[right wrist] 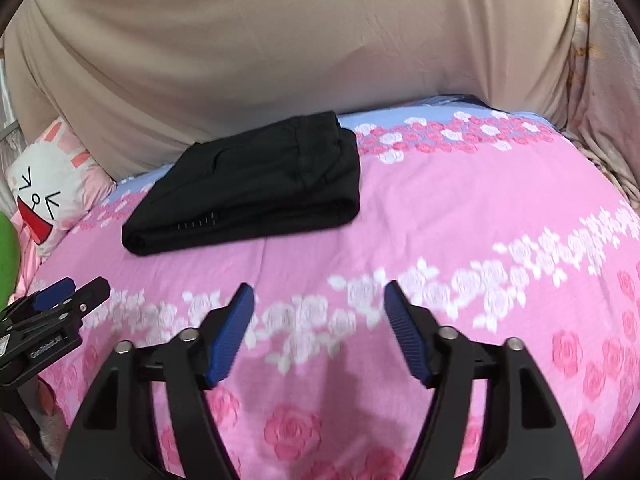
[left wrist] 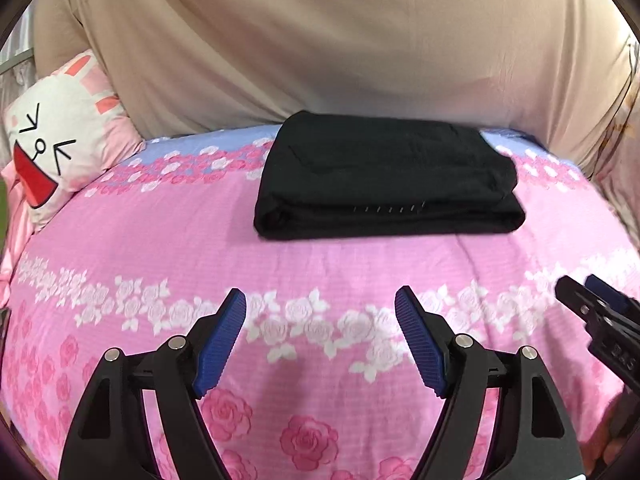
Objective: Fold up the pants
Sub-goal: 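Grasp the bundle edge with the left tool while the right tool grasps it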
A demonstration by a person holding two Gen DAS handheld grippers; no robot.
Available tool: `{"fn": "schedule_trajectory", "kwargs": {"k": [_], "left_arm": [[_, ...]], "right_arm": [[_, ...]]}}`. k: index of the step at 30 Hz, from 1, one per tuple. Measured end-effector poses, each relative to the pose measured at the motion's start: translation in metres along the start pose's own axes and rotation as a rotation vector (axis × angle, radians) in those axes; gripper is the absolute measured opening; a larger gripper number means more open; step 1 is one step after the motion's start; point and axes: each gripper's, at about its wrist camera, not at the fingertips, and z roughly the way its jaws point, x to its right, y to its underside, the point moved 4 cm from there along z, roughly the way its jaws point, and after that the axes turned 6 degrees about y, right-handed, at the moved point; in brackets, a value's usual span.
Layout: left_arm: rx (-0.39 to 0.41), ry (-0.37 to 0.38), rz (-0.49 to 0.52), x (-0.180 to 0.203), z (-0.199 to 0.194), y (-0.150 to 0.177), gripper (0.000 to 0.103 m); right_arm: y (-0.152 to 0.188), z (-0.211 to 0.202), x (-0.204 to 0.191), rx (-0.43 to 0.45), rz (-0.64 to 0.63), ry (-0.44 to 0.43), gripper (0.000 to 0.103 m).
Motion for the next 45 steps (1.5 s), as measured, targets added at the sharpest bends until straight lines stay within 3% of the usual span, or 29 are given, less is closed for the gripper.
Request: {"fn": "schedule_trajectory", "kwargs": {"k": [4, 6, 14, 18, 22, 27, 32, 34, 36, 37, 39, 42, 45], "left_arm": [[0.000, -0.035, 0.027, 0.003, 0.007, 0.013, 0.074], [0.006, -0.048, 0.038, 0.006, 0.007, 0.016, 0.074], [0.046, -0.038, 0.016, 0.004, -0.001, 0.016, 0.076], [-0.008, 0.137, -0.088, -0.017, -0.008, 0.004, 0.077], [-0.060, 0.286, -0.245, -0.054, 0.005, -0.029, 0.083], [-0.148, 0.311, -0.343, -0.086, 0.066, -0.064, 0.083], [-0.245, 0.375, -0.419, -0.089, 0.125, -0.071, 0.083], [-0.237, 0.413, -0.427, -0.086, 0.137, -0.075, 0.079], [-0.237, 0.452, -0.416, -0.082, 0.140, -0.081, 0.055], [-0.230, 0.455, -0.422, -0.082, 0.136, -0.082, 0.037], [-0.197, 0.452, -0.405, -0.085, 0.113, -0.084, 0.028], [-0.197, 0.503, -0.391, -0.088, 0.069, -0.066, 0.027], [-0.253, 0.538, -0.365, -0.085, 0.026, -0.020, 0.028]], "right_arm": [[0.013, -0.006, -0.005, 0.011, -0.031, 0.028, 0.070], [0.015, -0.012, -0.011, 0.042, -0.052, 0.035, 0.078], [0.018, -0.016, -0.017, 0.041, -0.053, 0.032, 0.079], [0.001, -0.009, -0.001, -0.014, 0.018, -0.046, 0.083], [-0.050, 0.022, 0.031, -0.064, 0.151, -0.118, 0.088], [-0.089, 0.084, 0.029, -0.159, 0.161, -0.128, 0.089], [-0.090, 0.138, 0.019, -0.260, 0.219, -0.148, 0.088], [-0.088, 0.146, 0.011, -0.260, 0.227, -0.208, 0.056], [-0.091, 0.136, 0.004, -0.232, 0.204, -0.204, 0.035], [-0.095, 0.126, -0.002, -0.207, 0.172, -0.204, 0.033], [-0.097, 0.098, -0.008, -0.169, 0.148, -0.246, 0.030], [-0.079, 0.048, -0.006, -0.152, 0.132, -0.309, 0.030], [-0.028, 0.005, 0.005, -0.199, 0.129, -0.347, 0.032]]}}
